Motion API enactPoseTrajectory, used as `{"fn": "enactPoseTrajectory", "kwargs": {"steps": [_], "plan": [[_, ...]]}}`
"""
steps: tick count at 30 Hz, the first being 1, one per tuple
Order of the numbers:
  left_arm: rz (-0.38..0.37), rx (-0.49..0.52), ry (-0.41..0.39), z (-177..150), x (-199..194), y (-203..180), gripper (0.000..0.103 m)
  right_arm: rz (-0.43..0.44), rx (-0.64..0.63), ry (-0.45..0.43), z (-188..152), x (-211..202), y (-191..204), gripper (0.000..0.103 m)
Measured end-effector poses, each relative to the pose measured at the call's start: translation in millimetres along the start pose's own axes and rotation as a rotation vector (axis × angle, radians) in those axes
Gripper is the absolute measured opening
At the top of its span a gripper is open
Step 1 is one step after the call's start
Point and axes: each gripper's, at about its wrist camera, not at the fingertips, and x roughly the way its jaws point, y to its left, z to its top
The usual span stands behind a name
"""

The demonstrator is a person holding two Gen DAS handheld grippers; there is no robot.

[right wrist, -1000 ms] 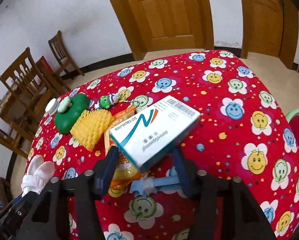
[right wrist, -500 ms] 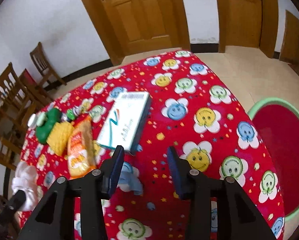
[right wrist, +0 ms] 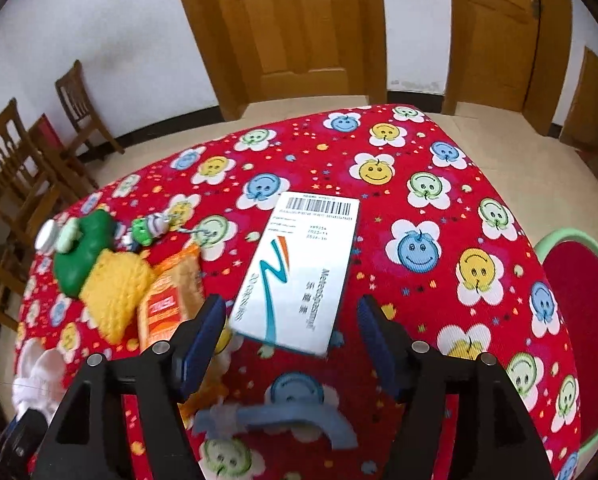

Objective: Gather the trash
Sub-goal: 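Grasp the blue-white medicine box with the right tool while the left tool holds the glove, then carry the glove and medicine box over the red bin and open both tools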

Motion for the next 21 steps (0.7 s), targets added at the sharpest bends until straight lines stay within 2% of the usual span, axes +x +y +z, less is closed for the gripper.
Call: {"fn": "enactPoseTrajectory", "kwargs": {"steps": [2,3,4,11,21], "plan": [[-0.002,0.003,-0.001,0,-1,-2,0.026,-0.006,-0.006,-0.009,0,3,-2,0.067],[-0.002,0.005,-0.002,0,-1,-2,0.026,-0.011,-0.014,-0.011,-1,2,-2,0.056],[-0.003,0.005,-0.003,-1,-2,-4,0.026,-0.019,-0.017,-0.011,-2,2,-3,0.055],[-0.023,0.01,-0.005,-4,-13,-15,0.026,0.048,-0.002,-0.027,-7,-20,-20,0.054],[-0.073,0.054,-0.014,-13,-34,-50,0.026,0.102,0.005,-0.104,-31,-88,-58,0.054]]}}
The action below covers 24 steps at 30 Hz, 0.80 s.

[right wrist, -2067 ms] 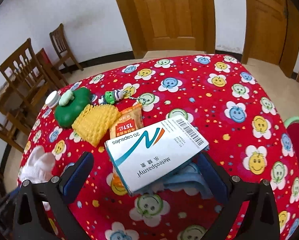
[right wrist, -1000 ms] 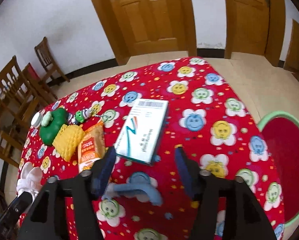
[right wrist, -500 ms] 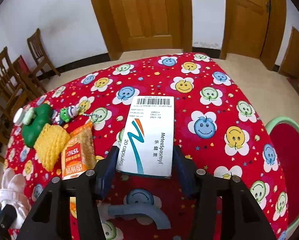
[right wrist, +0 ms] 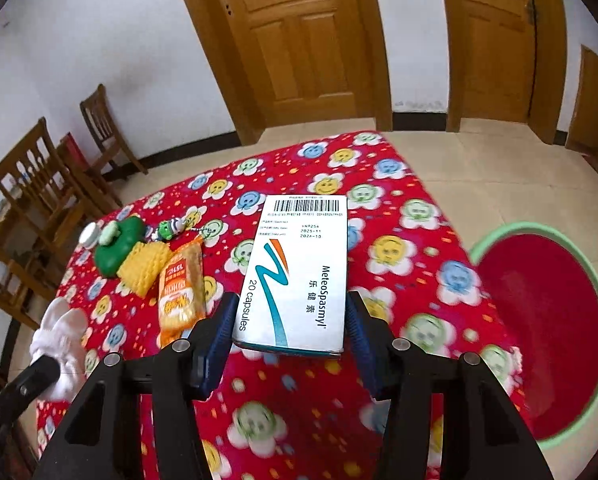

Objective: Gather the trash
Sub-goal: 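Carry the glove and medicine box over the red bin and open both tools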

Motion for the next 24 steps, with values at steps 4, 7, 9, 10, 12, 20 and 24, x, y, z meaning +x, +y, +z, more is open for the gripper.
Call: {"fn": "enactPoseTrajectory", "kwargs": {"steps": [4,7,9,10,12,20,24], "plan": [[-0.043,0.015,0.019,-5,-3,-21,0.026,0.001,0.007,-0.028,-8,-27,-16,0.054],[-0.065,0.036,0.033,-9,-2,-38,0.026,-0.003,0.024,-0.047,-15,-47,-33,0.054],[-0.076,0.054,0.041,-12,-1,-50,0.026,-0.01,0.042,-0.058,-20,-58,-47,0.054],[-0.082,0.063,0.045,-13,0,-56,0.026,-0.014,0.052,-0.063,-23,-64,-54,0.054],[-0.096,0.083,0.055,-16,2,-70,0.026,-0.023,0.071,-0.073,-27,-72,-68,0.054],[-0.15,0.171,0.099,-22,19,-125,0.026,-0.069,0.151,-0.085,-44,-93,-122,0.054],[-0.183,0.208,0.134,-25,33,-149,0.026,-0.085,0.194,-0.09,-51,-97,-146,0.054]]}}
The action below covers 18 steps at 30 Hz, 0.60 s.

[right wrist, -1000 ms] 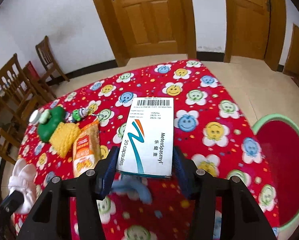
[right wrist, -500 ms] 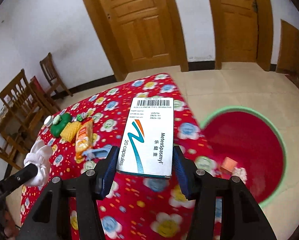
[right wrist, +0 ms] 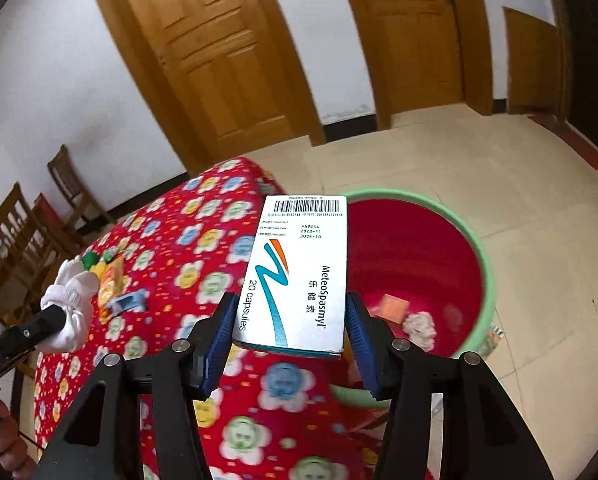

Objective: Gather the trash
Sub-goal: 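Carry the glove and medicine box over the red bin and open both tools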

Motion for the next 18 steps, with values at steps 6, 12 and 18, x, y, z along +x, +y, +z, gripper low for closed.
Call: {"fn": "enactPoseTrajectory", "kwargs": {"steps": [6,12,18], "plan": [[-0.036,0.057,0.042,5,31,-28,0.026,-0.022,0.043,0.009,-3,7,-31,0.055],[-0.051,0.105,0.083,10,64,-54,0.026,-0.02,0.072,0.025,-3,19,-57,0.055],[-0.065,0.154,0.102,14,88,-73,0.026,-0.047,0.077,0.016,1,28,-74,0.055]]}}
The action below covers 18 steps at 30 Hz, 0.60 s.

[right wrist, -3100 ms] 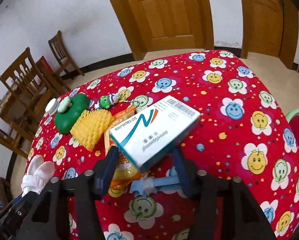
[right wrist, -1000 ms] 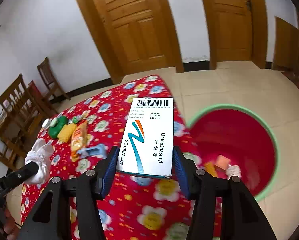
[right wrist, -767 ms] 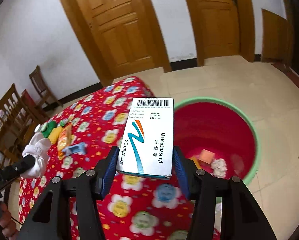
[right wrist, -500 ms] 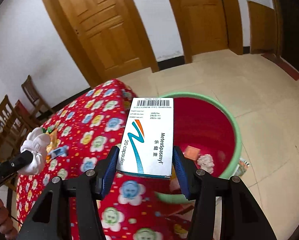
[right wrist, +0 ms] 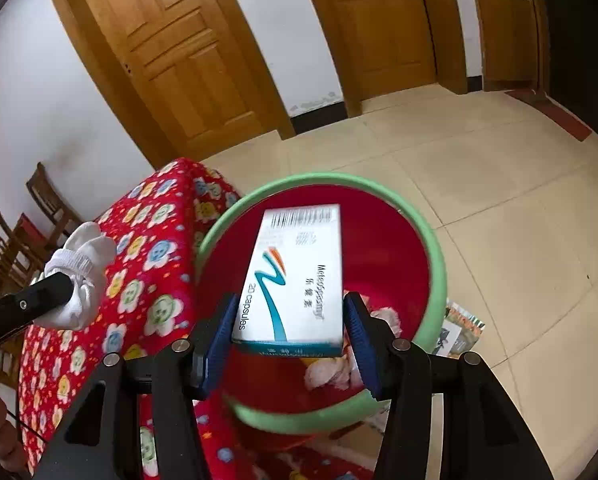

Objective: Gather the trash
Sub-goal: 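Carry the glove and medicine box over the red bin and open both tools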

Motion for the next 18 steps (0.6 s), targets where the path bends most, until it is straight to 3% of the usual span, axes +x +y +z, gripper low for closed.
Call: {"fn": "enactPoseTrajectory", "kwargs": {"steps": [12,18], "plan": [[0.003,0.061,0.062,9,42,-20,0.026,0.025,0.036,-0.057,7,-9,-20,0.055],[-0.013,0.077,0.063,8,42,-29,0.044,0.03,0.053,-0.069,5,-17,-23,0.056]]}}
